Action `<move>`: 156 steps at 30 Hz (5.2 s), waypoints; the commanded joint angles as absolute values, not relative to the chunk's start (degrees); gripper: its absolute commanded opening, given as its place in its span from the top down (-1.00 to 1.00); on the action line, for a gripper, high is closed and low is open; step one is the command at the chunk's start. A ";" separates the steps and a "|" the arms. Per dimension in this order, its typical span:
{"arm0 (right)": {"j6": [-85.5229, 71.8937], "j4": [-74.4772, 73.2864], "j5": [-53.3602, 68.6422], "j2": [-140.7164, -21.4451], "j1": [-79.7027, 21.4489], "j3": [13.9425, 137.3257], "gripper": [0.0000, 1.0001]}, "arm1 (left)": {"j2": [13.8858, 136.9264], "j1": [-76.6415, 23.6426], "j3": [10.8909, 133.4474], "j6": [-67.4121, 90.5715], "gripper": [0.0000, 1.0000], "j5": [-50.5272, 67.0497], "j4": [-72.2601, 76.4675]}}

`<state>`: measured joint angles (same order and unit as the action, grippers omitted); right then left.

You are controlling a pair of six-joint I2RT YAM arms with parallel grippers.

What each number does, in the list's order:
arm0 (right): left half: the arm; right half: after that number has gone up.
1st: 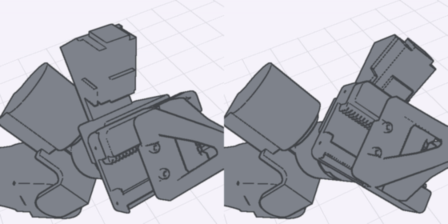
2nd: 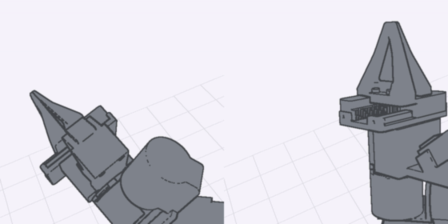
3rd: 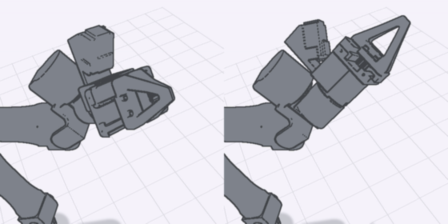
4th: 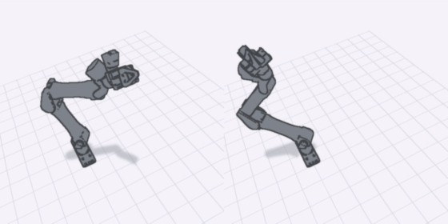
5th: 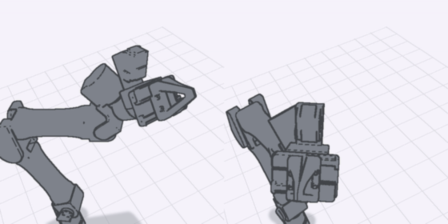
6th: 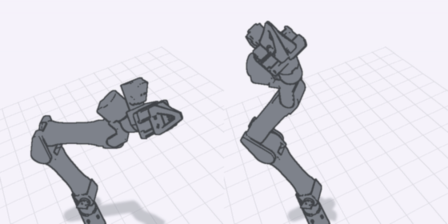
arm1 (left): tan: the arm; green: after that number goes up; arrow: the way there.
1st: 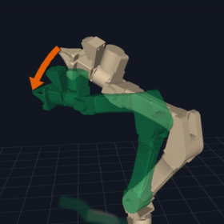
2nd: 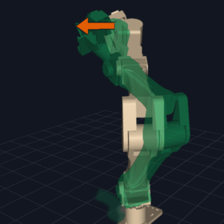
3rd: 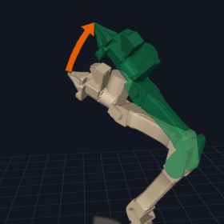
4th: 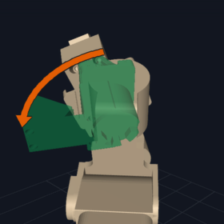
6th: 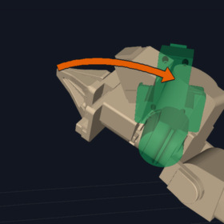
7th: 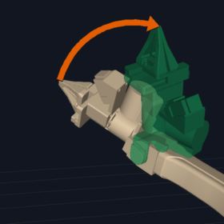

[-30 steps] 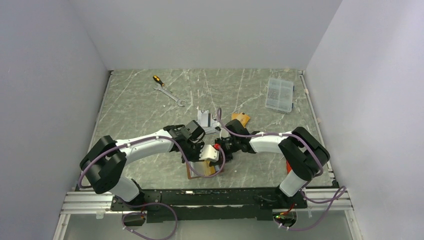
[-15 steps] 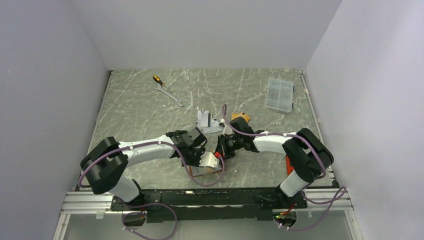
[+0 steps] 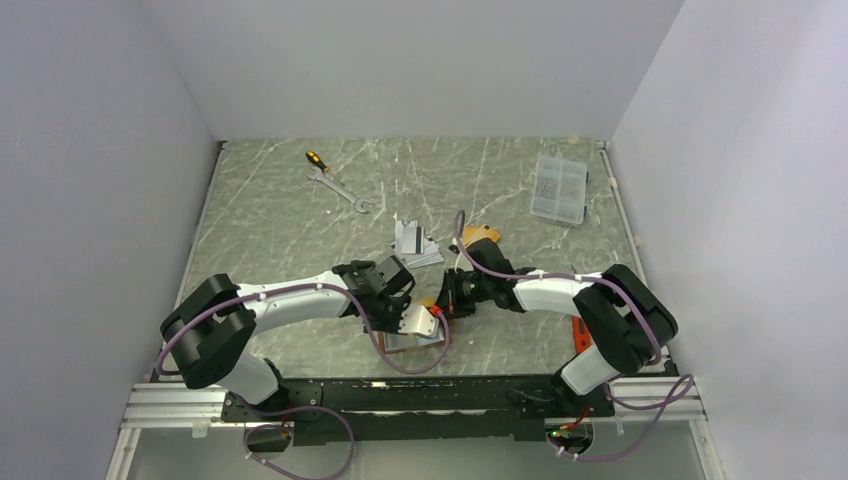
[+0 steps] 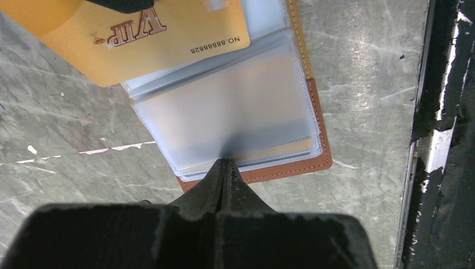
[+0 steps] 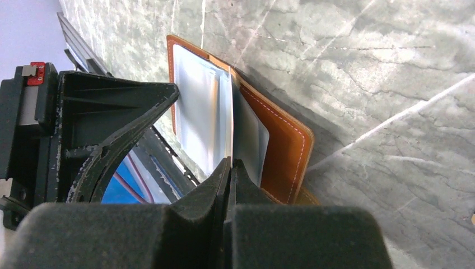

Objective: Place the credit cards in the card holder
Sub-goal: Insert the credit card into the card holder.

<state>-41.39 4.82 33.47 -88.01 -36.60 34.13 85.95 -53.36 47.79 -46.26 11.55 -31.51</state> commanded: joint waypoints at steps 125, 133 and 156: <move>-45.74 29.76 50.88 -98.00 -38.16 26.37 1.00 | 90.37 -53.91 48.43 -42.81 1.00 -2.51 -32.17; -45.86 30.05 50.86 -100.26 -37.59 27.70 1.00 | 90.18 -53.88 47.68 -42.98 1.00 -2.42 -31.97; -47.95 29.55 45.84 -104.98 -36.47 31.52 1.00 | 89.12 -53.88 46.91 -43.15 1.00 -0.56 -32.77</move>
<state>-48.49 29.19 52.16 -104.27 -37.69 30.52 88.82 -54.61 48.23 -41.34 -0.43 -35.24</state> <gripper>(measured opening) 0.009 0.009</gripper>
